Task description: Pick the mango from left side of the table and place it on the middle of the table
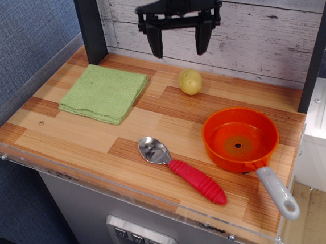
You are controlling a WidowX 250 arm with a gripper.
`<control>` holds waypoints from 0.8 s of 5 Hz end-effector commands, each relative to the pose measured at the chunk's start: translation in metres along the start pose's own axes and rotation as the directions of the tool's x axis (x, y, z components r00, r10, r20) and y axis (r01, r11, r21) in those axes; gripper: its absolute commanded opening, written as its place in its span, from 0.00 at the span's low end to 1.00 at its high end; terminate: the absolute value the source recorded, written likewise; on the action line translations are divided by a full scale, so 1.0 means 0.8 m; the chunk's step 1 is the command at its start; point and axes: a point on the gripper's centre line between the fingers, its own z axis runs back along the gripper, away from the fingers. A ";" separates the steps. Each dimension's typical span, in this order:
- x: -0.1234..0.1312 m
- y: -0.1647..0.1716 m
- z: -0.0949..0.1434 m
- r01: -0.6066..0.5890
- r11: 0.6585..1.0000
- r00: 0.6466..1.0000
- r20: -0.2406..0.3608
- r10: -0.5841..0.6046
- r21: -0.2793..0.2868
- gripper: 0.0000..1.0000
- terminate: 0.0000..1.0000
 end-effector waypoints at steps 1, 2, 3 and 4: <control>-0.065 0.000 0.077 0.119 0.993 0.991 0.065 -0.118 -0.014 1.00 0.00; -0.102 -0.016 0.108 0.189 0.982 0.980 0.066 -0.187 -0.013 1.00 0.00; -0.132 -0.029 0.126 0.236 0.972 0.969 0.077 -0.234 -0.016 1.00 0.00; -0.156 -0.045 0.135 0.299 0.954 0.951 0.087 -0.296 -0.026 1.00 0.00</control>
